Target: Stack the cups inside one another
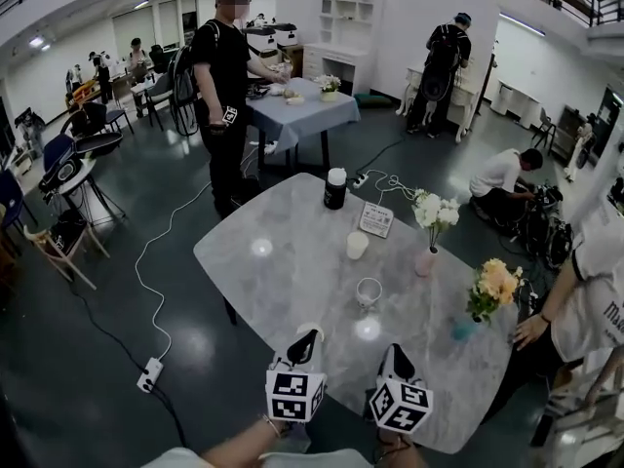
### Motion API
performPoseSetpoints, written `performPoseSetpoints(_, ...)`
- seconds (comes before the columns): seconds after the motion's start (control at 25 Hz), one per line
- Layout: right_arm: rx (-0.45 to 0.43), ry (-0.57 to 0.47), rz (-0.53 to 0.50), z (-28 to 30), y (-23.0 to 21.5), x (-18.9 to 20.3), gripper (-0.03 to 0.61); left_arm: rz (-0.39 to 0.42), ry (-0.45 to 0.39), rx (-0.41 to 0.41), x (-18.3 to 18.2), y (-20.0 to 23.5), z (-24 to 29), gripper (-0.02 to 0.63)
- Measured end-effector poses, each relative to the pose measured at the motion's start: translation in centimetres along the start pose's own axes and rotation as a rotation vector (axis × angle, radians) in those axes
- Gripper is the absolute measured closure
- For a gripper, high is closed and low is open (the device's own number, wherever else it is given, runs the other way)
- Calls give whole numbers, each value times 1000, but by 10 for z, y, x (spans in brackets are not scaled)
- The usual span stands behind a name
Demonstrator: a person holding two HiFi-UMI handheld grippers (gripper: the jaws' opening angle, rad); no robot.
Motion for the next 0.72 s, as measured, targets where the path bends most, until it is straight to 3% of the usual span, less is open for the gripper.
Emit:
performPoseSetpoints(0.4,57,-15,26,29,-11,-16,572,29,52,92,-7,-6,49,612)
performPoseSetpoints(0.72,24,29,7,39,-24,-11,572,31,94,86,6,-23,61,612)
Point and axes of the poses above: the fingertips, and each gripper's own axes: z forward along the fingers, y to its left, x out of its underside, the point moved 3 cm from there along -z, backward along the fingers, and after that the axes turned 11 degrees about y, right-handed, at the moved point
